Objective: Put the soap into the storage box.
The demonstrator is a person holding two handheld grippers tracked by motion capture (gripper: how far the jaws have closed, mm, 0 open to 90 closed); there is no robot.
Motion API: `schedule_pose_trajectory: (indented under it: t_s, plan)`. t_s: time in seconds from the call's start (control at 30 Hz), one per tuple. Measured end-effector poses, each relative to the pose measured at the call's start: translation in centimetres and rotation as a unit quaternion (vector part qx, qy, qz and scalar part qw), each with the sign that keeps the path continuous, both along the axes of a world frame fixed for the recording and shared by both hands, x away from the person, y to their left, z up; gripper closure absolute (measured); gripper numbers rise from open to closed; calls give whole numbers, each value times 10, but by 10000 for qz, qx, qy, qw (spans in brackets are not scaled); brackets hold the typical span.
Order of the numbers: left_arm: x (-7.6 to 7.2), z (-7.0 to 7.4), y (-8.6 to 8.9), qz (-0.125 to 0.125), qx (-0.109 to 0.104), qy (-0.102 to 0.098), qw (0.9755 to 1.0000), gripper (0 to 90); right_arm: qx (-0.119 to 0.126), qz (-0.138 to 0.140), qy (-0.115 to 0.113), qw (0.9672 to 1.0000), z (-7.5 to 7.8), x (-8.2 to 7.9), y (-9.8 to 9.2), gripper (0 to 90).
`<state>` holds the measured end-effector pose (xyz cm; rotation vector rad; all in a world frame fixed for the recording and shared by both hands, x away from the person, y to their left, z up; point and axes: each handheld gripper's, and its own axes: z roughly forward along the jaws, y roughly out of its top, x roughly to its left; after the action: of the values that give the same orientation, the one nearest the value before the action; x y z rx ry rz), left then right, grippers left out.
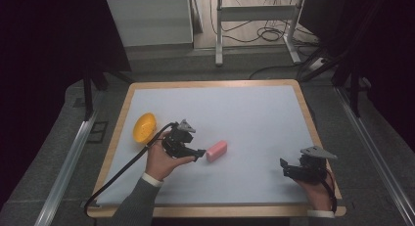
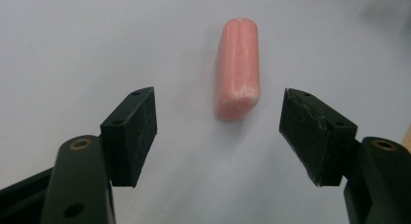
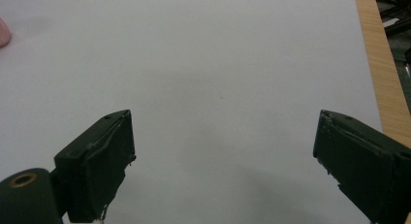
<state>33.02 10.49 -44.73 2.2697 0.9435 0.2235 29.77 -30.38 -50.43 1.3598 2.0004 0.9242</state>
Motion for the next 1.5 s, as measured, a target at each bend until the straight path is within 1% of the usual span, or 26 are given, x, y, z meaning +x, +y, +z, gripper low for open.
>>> schedule_pose_trajectory:
  t_s: [0.13, 0.17, 0.3, 0.5, 0.53, 0.57, 0.63, 0.7, 0.73, 0.83, 0.9, 0.93, 0.97, 1.0, 1.13, 1.17, 1.23, 1.27, 1.3, 1.33, 1.37, 1.4, 1.43, 1.47, 1.5]
  plan:
    - [2, 0, -6, -62, 1, 41, 10000, 311, -3, -5, 4, 10000, 0, 0, -1, 73]
    - [4, -1, -8, -96, -44, 98, 9999, 311, -7, -12, 6, 10000, 0, 0, -1, 73]
    - [5, -6, -10, -127, 26, 169, 9998, 311, 3, -8, 2, 10000, 0, 0, -2, 73]
    - [5, -10, -15, -197, 38, 256, 9995, 313, -6, -6, 15, 10000, -1, 1, -1, 73]
    - [5, -9, -17, -232, 85, 276, 9993, 314, -9, -8, 13, 10000, -1, 1, -1, 73]
    - [4, -8, -20, -267, 158, 258, 9992, 313, -30, -5, 17, 10000, -1, 1, -1, 73]
    - [3, -6, -25, -335, 183, 230, 9990, 313, -29, -3, 23, 10000, -2, 1, -1, 73]
    - [4, -5, -27, -360, 150, 239, 9990, 313, -22, -18, 17, 10000, -2, 1, -1, 73]
    - [5, -5, -31, -387, 233, 248, 9987, 314, -14, -15, 15, 10000, -1, 1, -1, 73]
    - [7, -7, -37, -432, 281, 266, 9983, 317, -3, -9, 9, 10000, -1, 0, -1, 73]
    - [7, -8, -40, -450, 274, 269, 9982, 320, -3, -9, 8, 10000, -1, 0, -1, 73]
    - [8, -8, -41, -452, 234, 296, 9983, 328, 3, -5, 7, 10000, -1, 0, -2, 73]
    - [9, -9, -42, -453, 204, 331, 9982, 331, 1, -6, 7, 10000, -1, 0, -2, 73]
    - [12, -12, -43, -441, 259, 352, 9981, 335, 1, -14, 6, 10000, -1, 0, -2, 73]
    - [15, -17, -45, -446, 278, 415, 9978, 342, 18, -44, 7, 10000, -1, 1, -2, 73]
    - [18, -20, -46, -454, 199, 479, 9976, 349, -7, -37, 10, 10000, -2, 1, -2, 73]
    - [22, -23, -47, -412, 217, 520, 9976, 354, -34, -22, 15, 10000, -2, 1, -2, 73]
    - [23, -25, -48, -394, 187, 546, 9976, 358, -36, -22, 25, 10000, -2, 1, -1, 73]
    - [23, -25, -48, -394, 187, 546, 9976, 362, -36, -22, 25, 10000, -2, 1, -1, 73]
    - [27, -28, -49, -413, 183, 618, 9971, 365, -42, -21, 18, 10000, -3, 1, 0, 73]
    - [27, -28, -49, -413, 183, 618, 9971, 365, -47, -24, 17, 10000, -3, 1, 0, 73]
    - [28, -30, -51, -403, 208, 621, 9970, 365, -48, -28, 18, 10000, -3, 2, 0, 73]
    - [29, -32, -55, -420, 276, 640, 9967, 365, -47, -26, 24, 10000, -3, 2, -1, 73]
    - [29, -32, -58, -463, 291, 637, 9965, 365, -54, -33, 32, 10000, -3, 2, -1, 73]
    - [29, -31, -61, -458, 338, 603, 9966, 365, -51, -35, 35, 10000, -4, 2, -1, 73]
